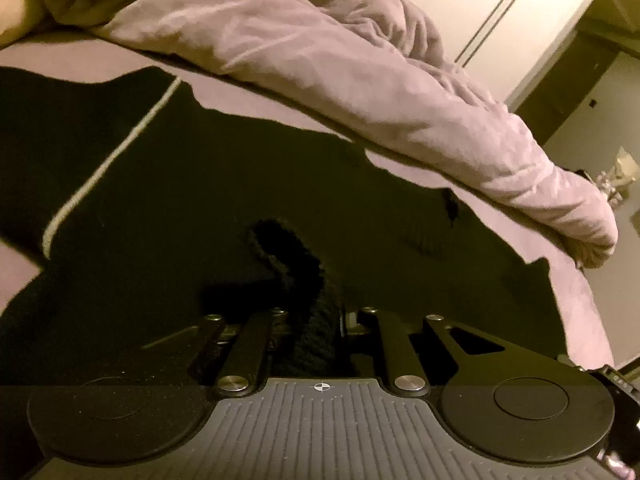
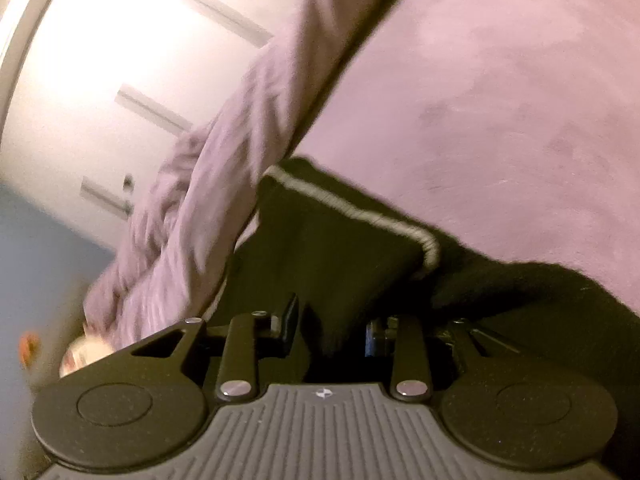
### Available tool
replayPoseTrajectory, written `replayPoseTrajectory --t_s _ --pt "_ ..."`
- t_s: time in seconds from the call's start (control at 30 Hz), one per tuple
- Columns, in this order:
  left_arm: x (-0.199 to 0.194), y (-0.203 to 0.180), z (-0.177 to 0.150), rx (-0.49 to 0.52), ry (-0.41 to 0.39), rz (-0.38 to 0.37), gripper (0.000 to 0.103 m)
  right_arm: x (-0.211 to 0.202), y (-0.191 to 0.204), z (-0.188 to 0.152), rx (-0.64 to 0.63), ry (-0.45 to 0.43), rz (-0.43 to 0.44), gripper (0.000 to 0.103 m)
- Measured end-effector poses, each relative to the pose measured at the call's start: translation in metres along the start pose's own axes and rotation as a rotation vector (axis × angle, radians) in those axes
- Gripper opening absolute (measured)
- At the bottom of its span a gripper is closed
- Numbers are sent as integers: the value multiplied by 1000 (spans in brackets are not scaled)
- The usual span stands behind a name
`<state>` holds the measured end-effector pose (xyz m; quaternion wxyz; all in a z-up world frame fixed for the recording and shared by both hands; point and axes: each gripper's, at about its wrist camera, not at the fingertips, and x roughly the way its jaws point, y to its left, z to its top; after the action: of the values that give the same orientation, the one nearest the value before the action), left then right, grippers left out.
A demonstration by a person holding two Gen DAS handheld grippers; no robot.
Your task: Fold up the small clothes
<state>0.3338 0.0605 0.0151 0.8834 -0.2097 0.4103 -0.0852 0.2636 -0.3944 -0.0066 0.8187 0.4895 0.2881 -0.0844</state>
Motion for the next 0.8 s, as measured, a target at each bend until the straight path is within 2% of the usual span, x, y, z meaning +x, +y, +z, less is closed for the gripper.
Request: replayPoseTrajectory --t_s 0.07,0.17,0.2,0.3,0.43,0.5,0.53,0.63,0.73,0.77,0.8 --pt "-2 -3 4 4 -3 10 14 3 -4 6 40 -11 -15 30" --pt "-1 -10 12 13 1 14 14 7 0 13 10 -13 -58 15" --pt "0 -13 16 9 2 14 14 9 4 15 -19 -5 -89 13" --pt "2 -23 28 11 -16 3 14 9 12 22 -76 2 -138 10" --pt "-1 -43 44 73 -99 -56 14 -13 20 27 -85 -121 -121 10" --pt "1 -48 49 100 -124 -51 14 -17 17 23 -67 -148 -126 10" --pt "4 -46 49 106 -127 -30 14 -13 15 19 -75 -133 -144 10" --pt "21 -30 41 103 -58 60 16 7 10 6 -109 -21 -225 14" --pt "36 -11 26 97 57 139 24 9 13 0 -133 17 -225 18" --pt "39 -6 22 84 80 154 31 10 15 1 -148 26 -226 21" --pt "41 -1 18 69 92 156 33 9 16 0 -152 37 -225 22"
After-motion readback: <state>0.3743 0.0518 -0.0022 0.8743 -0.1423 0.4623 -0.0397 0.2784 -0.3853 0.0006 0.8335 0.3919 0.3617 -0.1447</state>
